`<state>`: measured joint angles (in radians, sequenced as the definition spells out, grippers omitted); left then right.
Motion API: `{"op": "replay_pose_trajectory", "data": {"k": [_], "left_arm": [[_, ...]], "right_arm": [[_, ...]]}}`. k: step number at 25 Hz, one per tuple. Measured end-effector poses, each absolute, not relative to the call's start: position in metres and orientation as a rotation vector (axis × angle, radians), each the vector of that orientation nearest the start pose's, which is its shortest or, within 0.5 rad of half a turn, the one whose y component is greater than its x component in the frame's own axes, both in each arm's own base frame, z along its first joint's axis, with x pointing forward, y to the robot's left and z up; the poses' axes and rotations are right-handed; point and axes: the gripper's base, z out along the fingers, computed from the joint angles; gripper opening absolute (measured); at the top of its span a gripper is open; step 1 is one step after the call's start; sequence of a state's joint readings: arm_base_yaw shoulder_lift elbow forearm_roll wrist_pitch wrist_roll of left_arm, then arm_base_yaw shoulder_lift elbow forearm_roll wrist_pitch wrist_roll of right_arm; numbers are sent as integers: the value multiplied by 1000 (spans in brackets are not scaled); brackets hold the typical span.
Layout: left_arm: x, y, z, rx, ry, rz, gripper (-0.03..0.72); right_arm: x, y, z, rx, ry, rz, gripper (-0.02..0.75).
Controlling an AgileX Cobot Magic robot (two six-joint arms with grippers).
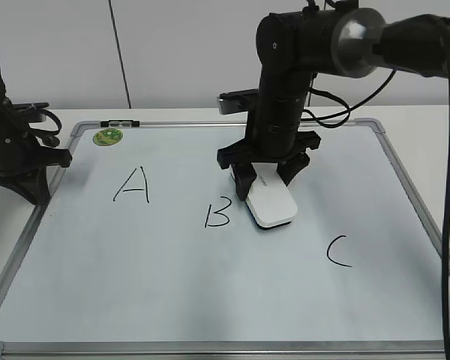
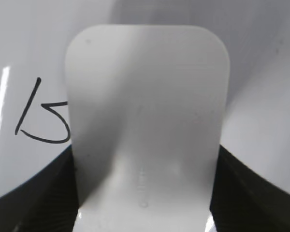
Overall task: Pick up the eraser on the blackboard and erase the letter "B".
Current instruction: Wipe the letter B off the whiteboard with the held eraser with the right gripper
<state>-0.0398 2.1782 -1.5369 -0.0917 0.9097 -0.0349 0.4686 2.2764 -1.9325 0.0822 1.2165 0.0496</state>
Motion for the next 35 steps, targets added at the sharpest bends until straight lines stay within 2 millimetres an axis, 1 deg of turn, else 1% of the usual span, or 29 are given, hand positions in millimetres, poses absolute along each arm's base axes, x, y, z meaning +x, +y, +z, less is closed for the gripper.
{"op": "replay_pose_trajectory", "data": {"k": [2,5,7,13,20,31,35], "left_arm": [[427,-24,129,-74,3034,-122,47],[427,-24,129,-75,3034,-125,47],[427,-24,129,-75,3034,-125,48],[427,-24,129,-76,3034,-127,48],[427,-24,129,-76,3034,-127,48],[427,-24,129,-78,3034,-130,48],[427,-24,129,-78,3034,-130,49]], "right_arm": [[417,219,176,-601,3012,153,524],[418,220,162,-605,3041,151,524],[419,221,157,-606,3050,147,524],[425,225,157,-606,3057,166,524],[425,229,157,-606,3055,189,524],[414,251,154,-692,3037,203,524],[404,269,155,-744,3028,247,524]]}}
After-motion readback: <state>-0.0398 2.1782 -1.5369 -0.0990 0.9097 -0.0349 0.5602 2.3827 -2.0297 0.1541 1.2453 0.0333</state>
